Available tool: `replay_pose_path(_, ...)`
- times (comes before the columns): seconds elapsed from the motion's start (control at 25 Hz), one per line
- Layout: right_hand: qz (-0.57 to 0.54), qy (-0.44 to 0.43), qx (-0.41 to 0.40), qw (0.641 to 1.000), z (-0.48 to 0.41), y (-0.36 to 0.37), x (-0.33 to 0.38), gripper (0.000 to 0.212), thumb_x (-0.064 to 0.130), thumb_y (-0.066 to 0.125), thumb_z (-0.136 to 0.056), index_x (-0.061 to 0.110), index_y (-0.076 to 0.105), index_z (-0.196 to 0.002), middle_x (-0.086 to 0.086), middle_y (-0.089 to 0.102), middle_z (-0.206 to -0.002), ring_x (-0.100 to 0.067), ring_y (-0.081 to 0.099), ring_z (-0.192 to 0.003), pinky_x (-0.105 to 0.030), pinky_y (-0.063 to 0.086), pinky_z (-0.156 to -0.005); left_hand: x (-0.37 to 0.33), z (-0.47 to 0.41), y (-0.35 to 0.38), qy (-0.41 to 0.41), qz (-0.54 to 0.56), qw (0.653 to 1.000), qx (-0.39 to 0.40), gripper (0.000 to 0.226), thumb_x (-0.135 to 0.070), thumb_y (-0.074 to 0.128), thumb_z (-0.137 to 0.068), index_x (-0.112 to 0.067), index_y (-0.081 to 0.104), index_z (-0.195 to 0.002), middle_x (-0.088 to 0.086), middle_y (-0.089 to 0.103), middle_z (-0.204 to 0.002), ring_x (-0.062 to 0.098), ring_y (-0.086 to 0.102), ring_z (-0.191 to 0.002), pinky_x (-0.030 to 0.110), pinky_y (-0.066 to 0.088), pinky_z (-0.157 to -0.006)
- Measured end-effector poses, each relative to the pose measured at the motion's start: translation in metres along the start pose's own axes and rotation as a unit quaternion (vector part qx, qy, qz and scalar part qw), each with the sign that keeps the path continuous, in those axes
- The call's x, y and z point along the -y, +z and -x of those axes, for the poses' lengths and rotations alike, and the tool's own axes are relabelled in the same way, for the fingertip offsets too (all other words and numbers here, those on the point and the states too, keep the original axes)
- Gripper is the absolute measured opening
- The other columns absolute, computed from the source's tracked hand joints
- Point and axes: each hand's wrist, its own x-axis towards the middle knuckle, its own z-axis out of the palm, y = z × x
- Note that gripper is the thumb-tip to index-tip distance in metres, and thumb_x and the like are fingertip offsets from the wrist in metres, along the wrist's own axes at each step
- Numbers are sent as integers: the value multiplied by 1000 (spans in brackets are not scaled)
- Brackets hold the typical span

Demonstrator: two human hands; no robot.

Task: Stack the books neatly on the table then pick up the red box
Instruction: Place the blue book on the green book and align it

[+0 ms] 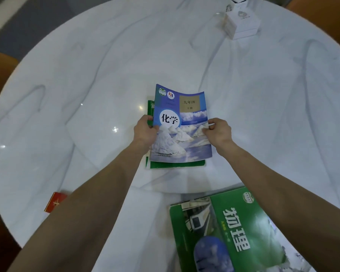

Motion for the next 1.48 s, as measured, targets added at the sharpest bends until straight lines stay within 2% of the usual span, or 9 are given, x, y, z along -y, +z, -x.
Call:
replay_pose_path(0.16,43,1,11,999,3,16,-9,35,11,61,-85,5,59,-120,-15,66,-116,-30,61,-108,-31,47,-94,17,0,-2,-10,-6,1000,-6,32,-10,56,-90,-9,53,-122,17,64,-95,26,59,-80,36,52,-75)
replay_pose_path(0.28,75,-11,4,997,1,17,-14,27,10,60,-84,1,64,-109,-18,70,-108,-33,62,-103,-32,48,-90,23,0,0,15,-52,998,-17,32,-9,57,-89,-6,58,-120,21,68,-100,31,63,-85,38,54,-83)
replay_pose_path(0.4,118,-22,6,993,1,18,-15,22,10,59,-84,-6,67,-97,-21,70,-97,-35,62,-95,-34,48,-83,26,0,5,49,-162,985,-18,22,-9,53,-89,4,63,-102,18,60,-88,31,59,-82,30,45,-71)
replay_pose_path(0.6,185,-30,25,982,-2,20,-10,16,11,56,-84,5,52,-70,-12,52,-74,-25,47,-73,-26,34,-64,25,-2,4,56,-252,966,-21,24,-12,51,-92,8,61,-102,26,50,-115,39,55,-101,38,46,-84)
replay_pose_path(0.8,219,-36,33,974,-3,26,-8,14,12,55,-87,6,50,-76,-12,50,-82,-26,48,-78,-25,34,-66,28,-1,4,45,-299,953,-14,28,-13,46,-95,6,59,-110,24,48,-120,39,54,-105,39,45,-85)
replay_pose_path(0.96,230,-37,37,972,-6,28,-9,20,15,56,-89,-3,65,-95,-21,65,-102,-33,61,-98,-31,43,-73,30,1,3,34,-295,955,-15,29,-16,47,-95,6,58,-110,23,49,-122,38,54,-107,39,45,-88)
replay_pose_path(1.2,236,-40,29,970,-7,29,-10,26,17,57,-90,-3,64,-104,-20,65,-112,-32,61,-102,-32,48,-82,28,2,-1,32,-301,953,-2,29,-17,48,-95,6,59,-108,23,51,-122,36,57,-103,36,46,-86)
replay_pose_path(1.32,241,-31,32,969,-4,28,-6,29,21,58,-90,0,62,-109,-18,65,-115,-30,62,-103,-28,46,-78,28,4,-2,36,-305,952,1,31,-20,47,-95,5,58,-109,23,52,-120,37,56,-106,39,46,-87)
replay_pose_path(1.48,269,-34,23,962,10,19,-6,33,25,51,-93,4,58,-117,-17,60,-120,-30,59,-107,-33,49,-84,22,18,-9,95,-381,919,-35,32,-24,45,-95,-4,55,-116,19,55,-117,34,52,-110,44,44,-88)
